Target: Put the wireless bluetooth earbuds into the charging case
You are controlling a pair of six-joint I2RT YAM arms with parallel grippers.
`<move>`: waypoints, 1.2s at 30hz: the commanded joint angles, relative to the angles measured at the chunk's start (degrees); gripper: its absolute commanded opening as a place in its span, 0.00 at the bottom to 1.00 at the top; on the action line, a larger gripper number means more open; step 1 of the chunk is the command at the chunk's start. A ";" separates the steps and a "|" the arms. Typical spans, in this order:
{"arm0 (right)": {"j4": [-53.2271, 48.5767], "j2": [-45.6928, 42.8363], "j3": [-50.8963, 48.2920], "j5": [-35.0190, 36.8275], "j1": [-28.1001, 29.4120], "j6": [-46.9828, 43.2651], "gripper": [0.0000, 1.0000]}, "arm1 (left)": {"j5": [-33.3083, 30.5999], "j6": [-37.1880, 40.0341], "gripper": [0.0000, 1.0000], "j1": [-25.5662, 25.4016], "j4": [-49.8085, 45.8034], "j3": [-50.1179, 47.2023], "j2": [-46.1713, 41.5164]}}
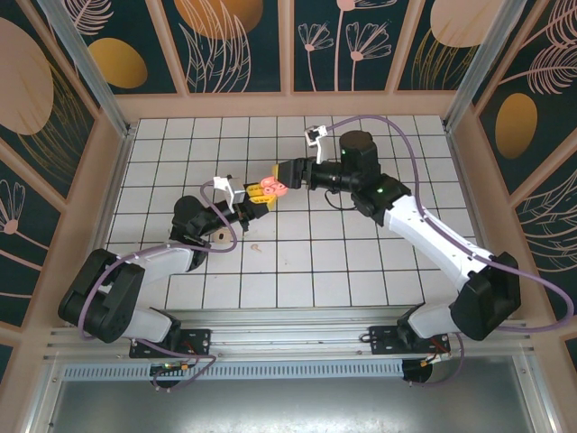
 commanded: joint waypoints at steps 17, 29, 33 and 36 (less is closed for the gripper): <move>2.94 1.97 0.99 -13.38 -1.34 1.35 0.59 | -0.29 1.26 0.03 -0.12 -3.87 2.52 -0.16; 1.31 -1.43 -1.81 -10.79 -2.57 0.14 0.53 | -0.39 1.06 0.03 -0.09 -4.29 2.83 0.11; -2.01 -2.20 -0.88 -4.40 -2.14 -4.43 0.63 | 0.04 0.86 0.03 -0.09 -4.28 2.96 0.09; -0.25 -4.55 -2.89 -0.40 -1.67 -10.72 0.70 | 0.56 0.57 0.03 -0.14 -4.11 2.95 -0.15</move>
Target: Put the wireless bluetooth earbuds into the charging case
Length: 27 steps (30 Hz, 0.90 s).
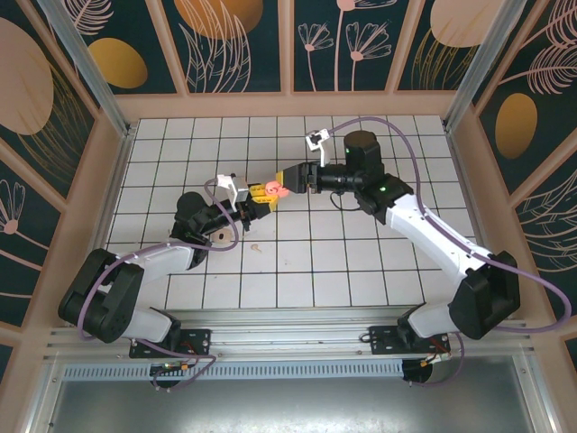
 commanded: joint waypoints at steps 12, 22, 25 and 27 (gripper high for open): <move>-5.25 -2.45 1.26 13.64 4.46 -20.88 0.80 | 0.90 -0.86 0.03 0.03 1.39 1.81 -0.10; -5.49 0.01 2.02 14.44 5.33 -21.89 0.81 | 1.06 -0.81 0.03 0.05 1.32 1.60 -0.66; -5.42 0.18 1.93 14.70 5.33 -22.15 0.81 | 1.06 -0.81 0.03 0.05 1.18 1.63 -0.85; -5.62 0.18 1.76 15.15 5.33 -22.22 0.81 | 1.06 -0.80 0.03 0.06 1.24 1.66 -0.94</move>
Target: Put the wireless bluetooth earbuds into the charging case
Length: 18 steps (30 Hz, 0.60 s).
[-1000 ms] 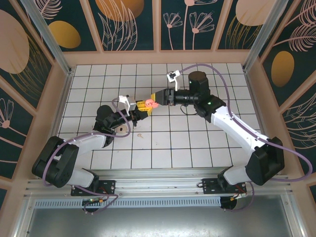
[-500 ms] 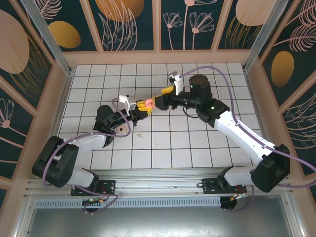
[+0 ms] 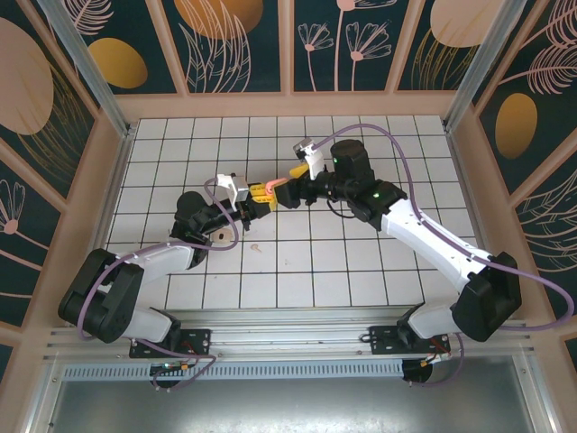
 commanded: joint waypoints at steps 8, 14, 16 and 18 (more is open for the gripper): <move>0.33 -1.00 0.09 7.80 0.30 -1.51 0.79 | 0.93 -0.74 0.03 0.07 1.18 1.51 -1.30; 0.85 -1.88 -0.62 8.12 0.30 -1.62 0.78 | 1.04 -0.84 0.03 0.01 0.96 1.60 -1.49; 1.98 -2.37 -1.12 5.48 0.30 -1.53 0.79 | 0.93 -0.78 0.03 0.07 0.88 1.60 -1.45; 3.20 -3.01 -1.78 3.18 0.23 -1.21 0.79 | 1.01 -0.75 0.03 0.03 0.86 1.58 -1.40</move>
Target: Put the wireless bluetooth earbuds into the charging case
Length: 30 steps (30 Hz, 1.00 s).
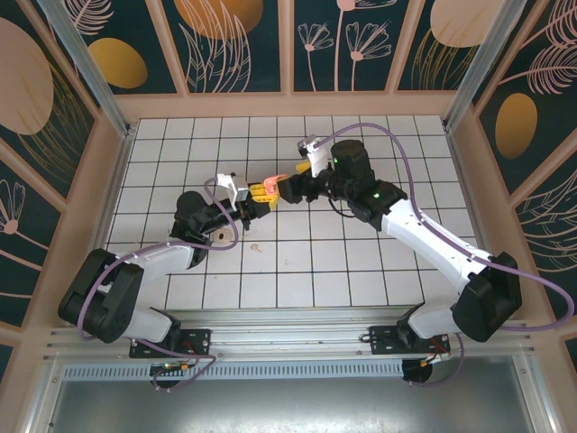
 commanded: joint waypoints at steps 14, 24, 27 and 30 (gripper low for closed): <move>6.92 -1.08 0.51 -21.36 -4.20 6.73 0.80 | 3.93 0.05 0.03 -0.12 0.57 2.07 -1.47; 3.46 4.35 5.05 -29.83 -5.23 10.27 0.76 | 4.34 -0.27 0.03 -0.13 0.58 2.24 -1.69; 4.49 3.81 4.64 -31.99 -5.49 10.86 0.74 | 3.88 0.08 0.03 -0.08 -0.14 2.36 -1.73; 6.05 2.55 2.95 -33.45 -6.23 12.20 0.72 | 3.66 0.39 0.03 -0.08 -0.68 2.46 -1.72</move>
